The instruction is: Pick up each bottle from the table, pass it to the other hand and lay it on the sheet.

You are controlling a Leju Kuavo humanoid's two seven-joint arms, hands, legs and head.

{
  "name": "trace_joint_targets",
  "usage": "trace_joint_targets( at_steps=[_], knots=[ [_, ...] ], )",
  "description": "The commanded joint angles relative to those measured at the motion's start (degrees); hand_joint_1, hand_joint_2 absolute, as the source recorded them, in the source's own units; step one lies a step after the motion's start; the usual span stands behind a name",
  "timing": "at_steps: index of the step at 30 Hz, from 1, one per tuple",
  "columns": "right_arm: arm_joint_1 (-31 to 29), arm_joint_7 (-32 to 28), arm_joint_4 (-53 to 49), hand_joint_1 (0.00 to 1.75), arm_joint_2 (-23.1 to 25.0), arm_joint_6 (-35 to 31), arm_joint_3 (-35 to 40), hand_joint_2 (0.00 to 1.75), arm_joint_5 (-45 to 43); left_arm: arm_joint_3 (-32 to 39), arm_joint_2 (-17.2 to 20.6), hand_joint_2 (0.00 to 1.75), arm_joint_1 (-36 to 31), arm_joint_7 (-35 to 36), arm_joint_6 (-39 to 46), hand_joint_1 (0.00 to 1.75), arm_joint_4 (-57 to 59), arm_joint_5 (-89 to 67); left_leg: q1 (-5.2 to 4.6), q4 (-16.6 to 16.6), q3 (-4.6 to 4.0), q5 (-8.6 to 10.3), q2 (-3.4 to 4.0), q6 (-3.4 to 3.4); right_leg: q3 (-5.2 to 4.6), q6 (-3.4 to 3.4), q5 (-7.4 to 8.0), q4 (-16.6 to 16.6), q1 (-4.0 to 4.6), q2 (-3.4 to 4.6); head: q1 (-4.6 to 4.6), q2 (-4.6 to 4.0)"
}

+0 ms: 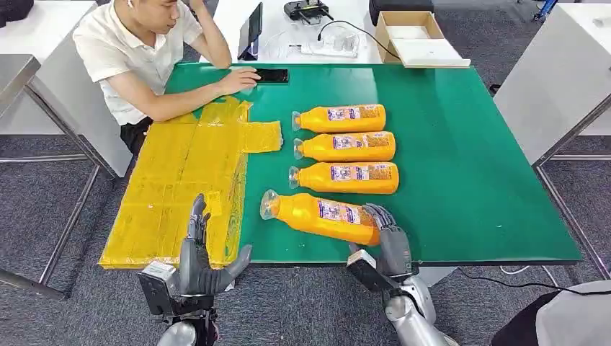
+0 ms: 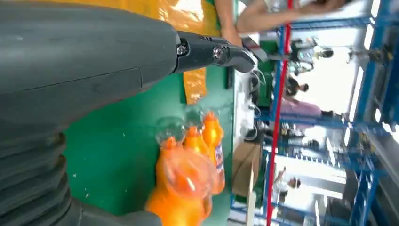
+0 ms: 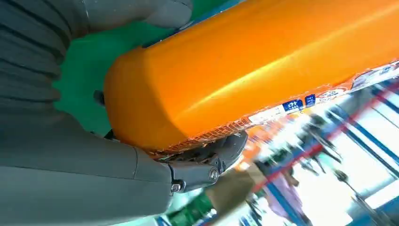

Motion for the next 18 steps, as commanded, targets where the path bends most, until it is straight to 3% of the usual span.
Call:
trace_joint_targets(
  at_steps=[1,7,11,13,18],
  knots=[
    [4.05,-2.39,-13.47,1.75,1.23,-2.86,4.55,1.75,-5.01,0.54,0.43,1.75,-1.16,4.06,-3.83,0.0,3.8,8.48,0.06,-0.01,0.21,-0.15,0.22,-0.11,0.17,-0.13,-0.1,-0.02,0.07,0.09,0.0,0.02],
    [4.17,-3.37,-15.03,1.75,2.35,-2.86,5.82,1.75,-8.73,-4.99,3.09,1.75,-0.12,4.08,-13.24,0.0,4.4,10.81,0.01,-0.05,0.21,-0.12,0.19,-0.13,0.15,-0.14,-0.09,-0.05,0.04,0.08,0.0,0.0],
    [4.52,-3.37,-16.29,1.75,2.68,-1.81,7.05,1.75,-9.92,-6.23,3.54,1.75,0.07,2.76,-14.1,0.0,4.09,9.61,0.02,-0.06,0.19,-0.12,0.17,-0.12,0.13,-0.13,-0.08,-0.06,0.04,0.07,0.0,0.0],
    [4.64,-3.37,-16.86,1.75,2.65,0.34,8.18,1.75,-11.0,-7.67,3.98,1.75,-0.29,-1.12,-10.54,0.0,3.66,2.18,0.04,-0.08,0.3,-0.16,0.22,-0.16,0.22,-0.17,-0.12,-0.06,0.07,0.09,0.0,0.02],
    [4.58,-3.37,-16.56,1.75,2.68,0.72,8.61,1.75,-11.01,-7.96,3.69,1.75,-0.39,-1.36,-10.22,0.0,3.44,1.51,0.01,-0.04,0.15,-0.1,0.13,-0.1,0.09,-0.11,-0.09,-0.03,0.03,0.02,0.0,0.02]
  ],
)
